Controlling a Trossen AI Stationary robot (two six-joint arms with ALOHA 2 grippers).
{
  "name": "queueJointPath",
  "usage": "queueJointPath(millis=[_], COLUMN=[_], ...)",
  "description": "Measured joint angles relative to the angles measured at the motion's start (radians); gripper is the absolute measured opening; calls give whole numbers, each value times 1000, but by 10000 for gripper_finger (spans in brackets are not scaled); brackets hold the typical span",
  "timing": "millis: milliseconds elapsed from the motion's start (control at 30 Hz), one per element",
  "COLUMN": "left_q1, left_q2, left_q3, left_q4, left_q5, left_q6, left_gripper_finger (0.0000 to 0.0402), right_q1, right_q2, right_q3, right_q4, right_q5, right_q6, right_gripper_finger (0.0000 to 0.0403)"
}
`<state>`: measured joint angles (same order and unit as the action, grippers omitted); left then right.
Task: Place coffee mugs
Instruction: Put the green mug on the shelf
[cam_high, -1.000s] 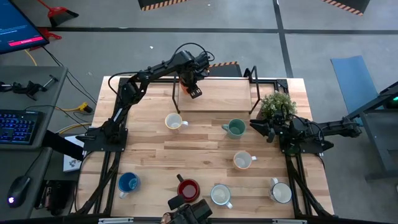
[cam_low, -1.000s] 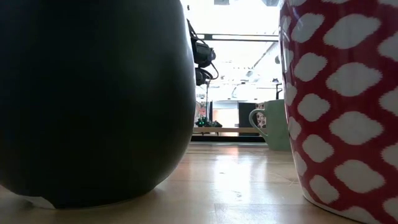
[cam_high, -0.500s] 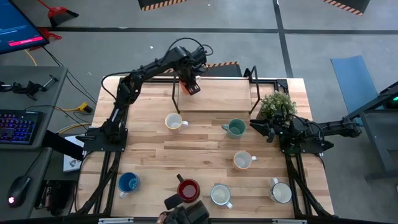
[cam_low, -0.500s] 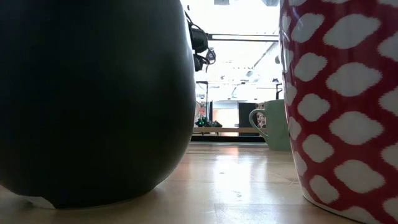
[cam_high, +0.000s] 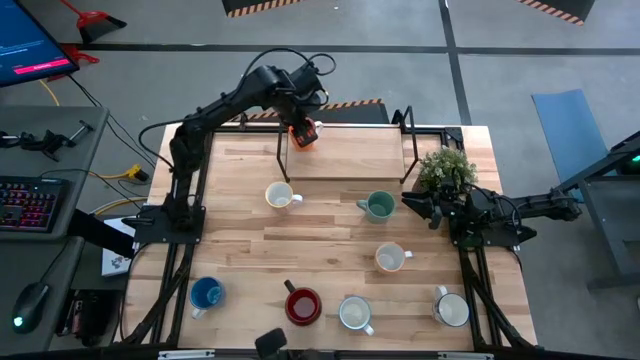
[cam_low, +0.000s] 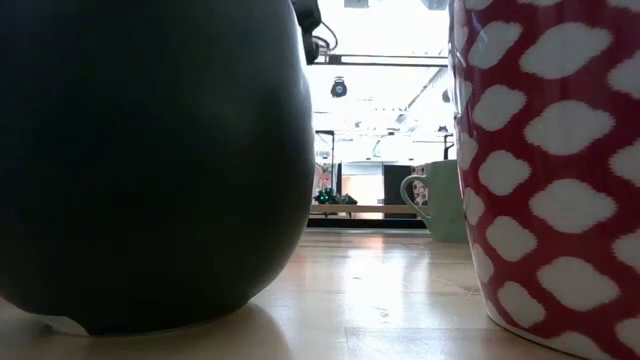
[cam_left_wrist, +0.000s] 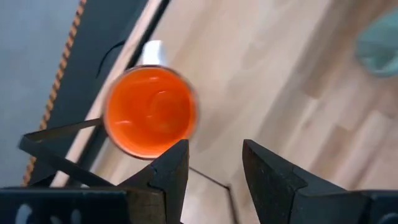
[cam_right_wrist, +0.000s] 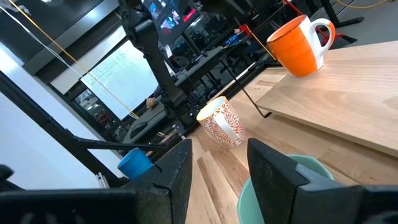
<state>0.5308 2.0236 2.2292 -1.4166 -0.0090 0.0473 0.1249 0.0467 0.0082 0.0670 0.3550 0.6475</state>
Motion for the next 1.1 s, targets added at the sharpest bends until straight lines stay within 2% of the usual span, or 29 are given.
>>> queueJointPath(millis=[133, 300, 600, 733, 867, 967, 1100], left_q1=[-46, -119, -241, -278, -317, -359, -436], left_q2=[-36, -69, -232, -364, -515, -638, -797], left_q3=[0, -3, -182, -337, -551, -707, -880], left_q4=[-27, -165, -151, -154, -154, -155, -95], left_q5=[34, 35, 25, 22, 27, 24, 3], left_q6=[-4, 14, 1, -50, -187, -215, -288], left_gripper_finger=[141, 141, 141, 141, 141, 141, 141], right_q1=[0, 0, 0, 0, 0, 0, 0], right_q2=[0, 0, 0, 1, 6, 5, 5], right_q3=[0, 0, 0, 0, 0, 0, 0], right_q4=[0, 0, 0, 0, 0, 7, 53], right_q5=[0, 0, 0, -1, -1, 0, 1], right_q6=[-1, -1, -1, -1, 12, 50, 52], right_gripper_finger=[135, 135, 135, 135, 135, 135, 135])
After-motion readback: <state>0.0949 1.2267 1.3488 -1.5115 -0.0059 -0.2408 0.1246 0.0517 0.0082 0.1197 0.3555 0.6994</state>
